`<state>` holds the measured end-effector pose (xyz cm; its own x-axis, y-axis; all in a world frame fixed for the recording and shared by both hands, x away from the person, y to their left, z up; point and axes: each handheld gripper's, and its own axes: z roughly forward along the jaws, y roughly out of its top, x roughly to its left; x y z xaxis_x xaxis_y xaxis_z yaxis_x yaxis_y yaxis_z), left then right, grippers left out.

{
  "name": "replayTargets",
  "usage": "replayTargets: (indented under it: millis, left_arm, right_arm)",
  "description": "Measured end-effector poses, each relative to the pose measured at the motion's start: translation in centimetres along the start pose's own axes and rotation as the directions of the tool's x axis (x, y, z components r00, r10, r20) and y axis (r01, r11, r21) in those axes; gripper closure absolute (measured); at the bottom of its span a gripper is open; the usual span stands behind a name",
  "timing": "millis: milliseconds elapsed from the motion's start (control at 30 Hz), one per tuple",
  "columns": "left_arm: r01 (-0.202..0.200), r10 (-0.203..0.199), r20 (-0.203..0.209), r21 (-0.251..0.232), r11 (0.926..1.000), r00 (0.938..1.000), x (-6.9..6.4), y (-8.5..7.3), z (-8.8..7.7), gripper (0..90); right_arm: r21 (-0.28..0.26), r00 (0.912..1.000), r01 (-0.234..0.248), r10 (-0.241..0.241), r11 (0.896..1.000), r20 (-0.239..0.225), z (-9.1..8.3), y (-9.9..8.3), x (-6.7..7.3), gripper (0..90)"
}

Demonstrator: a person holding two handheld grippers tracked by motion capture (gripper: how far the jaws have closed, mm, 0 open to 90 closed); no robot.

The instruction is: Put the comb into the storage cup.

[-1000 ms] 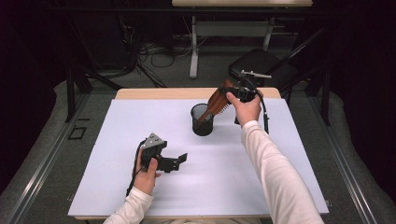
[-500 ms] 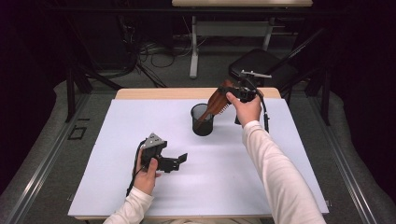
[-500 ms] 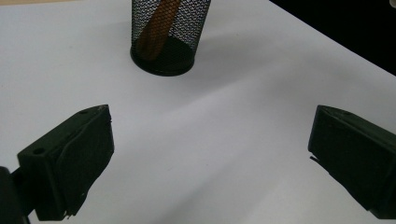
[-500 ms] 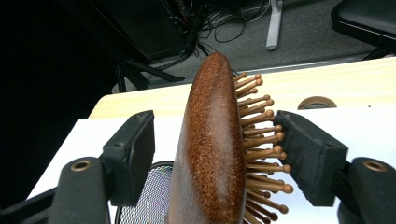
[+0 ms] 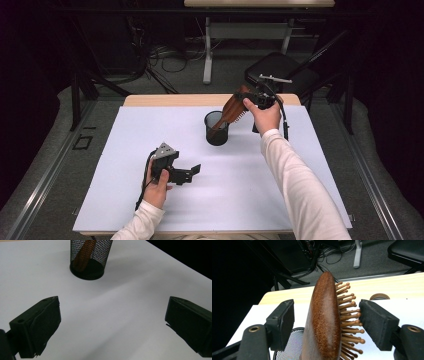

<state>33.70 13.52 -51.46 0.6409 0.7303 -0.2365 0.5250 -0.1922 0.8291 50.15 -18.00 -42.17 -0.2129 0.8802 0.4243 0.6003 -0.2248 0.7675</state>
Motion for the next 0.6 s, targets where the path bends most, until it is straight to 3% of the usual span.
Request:
replayTargets:
  millis: [600]
  left_arm:
    - [-0.001,0.001,-0.001,0.004,1.0,1.0,0.0,-0.01,0.06,0.3]
  right_arm:
    - [-0.014,0.9998,-0.019,0.019,1.0,0.001,-0.89,0.6,-0.68,29.2]
